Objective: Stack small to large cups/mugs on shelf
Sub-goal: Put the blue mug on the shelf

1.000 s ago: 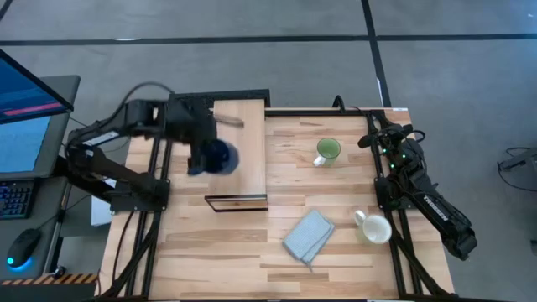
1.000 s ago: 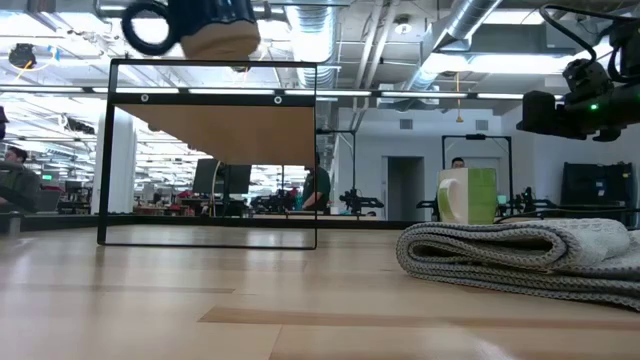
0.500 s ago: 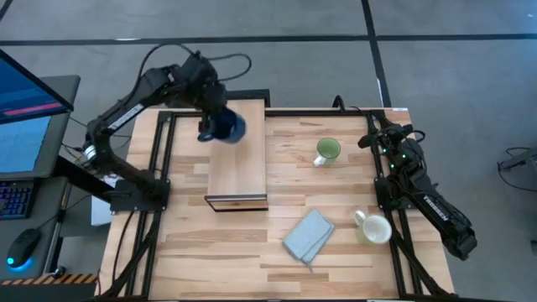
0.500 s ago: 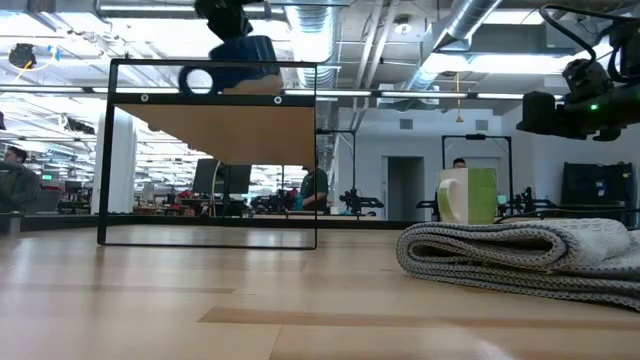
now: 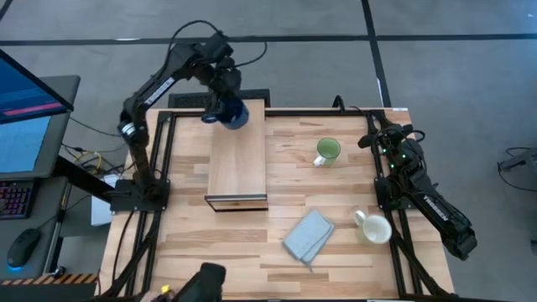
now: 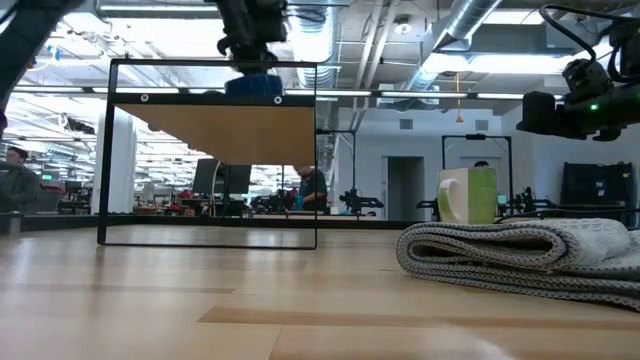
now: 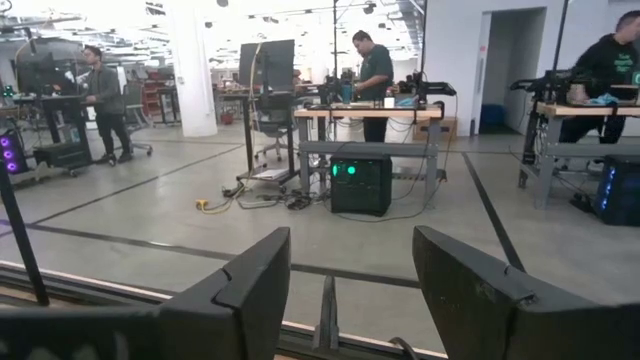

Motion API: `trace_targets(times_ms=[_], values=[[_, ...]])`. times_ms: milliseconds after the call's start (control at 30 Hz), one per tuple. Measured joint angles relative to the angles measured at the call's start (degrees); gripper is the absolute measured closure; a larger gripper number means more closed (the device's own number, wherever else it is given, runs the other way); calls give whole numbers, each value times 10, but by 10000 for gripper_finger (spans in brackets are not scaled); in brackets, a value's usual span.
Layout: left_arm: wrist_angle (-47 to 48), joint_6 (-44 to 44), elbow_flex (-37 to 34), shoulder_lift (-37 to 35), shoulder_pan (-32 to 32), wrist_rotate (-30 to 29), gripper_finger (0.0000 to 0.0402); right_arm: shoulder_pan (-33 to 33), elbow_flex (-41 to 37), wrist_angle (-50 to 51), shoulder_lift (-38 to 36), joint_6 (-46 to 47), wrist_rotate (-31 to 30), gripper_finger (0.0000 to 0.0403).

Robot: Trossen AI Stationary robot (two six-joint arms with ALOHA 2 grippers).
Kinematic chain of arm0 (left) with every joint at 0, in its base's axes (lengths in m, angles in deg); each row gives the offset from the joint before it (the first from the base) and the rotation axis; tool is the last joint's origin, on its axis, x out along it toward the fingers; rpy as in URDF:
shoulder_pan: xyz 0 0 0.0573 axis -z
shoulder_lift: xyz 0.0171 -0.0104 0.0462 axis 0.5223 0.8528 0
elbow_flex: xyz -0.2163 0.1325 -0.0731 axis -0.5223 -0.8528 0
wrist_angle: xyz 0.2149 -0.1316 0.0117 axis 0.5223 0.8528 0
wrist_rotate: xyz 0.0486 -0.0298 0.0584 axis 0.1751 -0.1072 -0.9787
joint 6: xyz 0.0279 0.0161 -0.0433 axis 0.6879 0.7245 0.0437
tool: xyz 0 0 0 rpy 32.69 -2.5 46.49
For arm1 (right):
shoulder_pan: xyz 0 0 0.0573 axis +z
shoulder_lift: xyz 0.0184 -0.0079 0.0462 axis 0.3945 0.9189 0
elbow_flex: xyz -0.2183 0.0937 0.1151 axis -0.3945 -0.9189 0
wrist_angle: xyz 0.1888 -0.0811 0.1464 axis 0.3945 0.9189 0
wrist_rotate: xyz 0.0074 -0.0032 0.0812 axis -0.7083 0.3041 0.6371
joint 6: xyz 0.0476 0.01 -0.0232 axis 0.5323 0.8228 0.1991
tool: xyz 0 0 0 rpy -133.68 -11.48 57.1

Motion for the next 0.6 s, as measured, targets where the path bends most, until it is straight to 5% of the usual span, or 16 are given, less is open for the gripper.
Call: trace_targets(times_ms=[600], values=[[21, 112, 58, 92, -19, 21, 396, 0, 0, 0, 0, 0, 0, 168]])
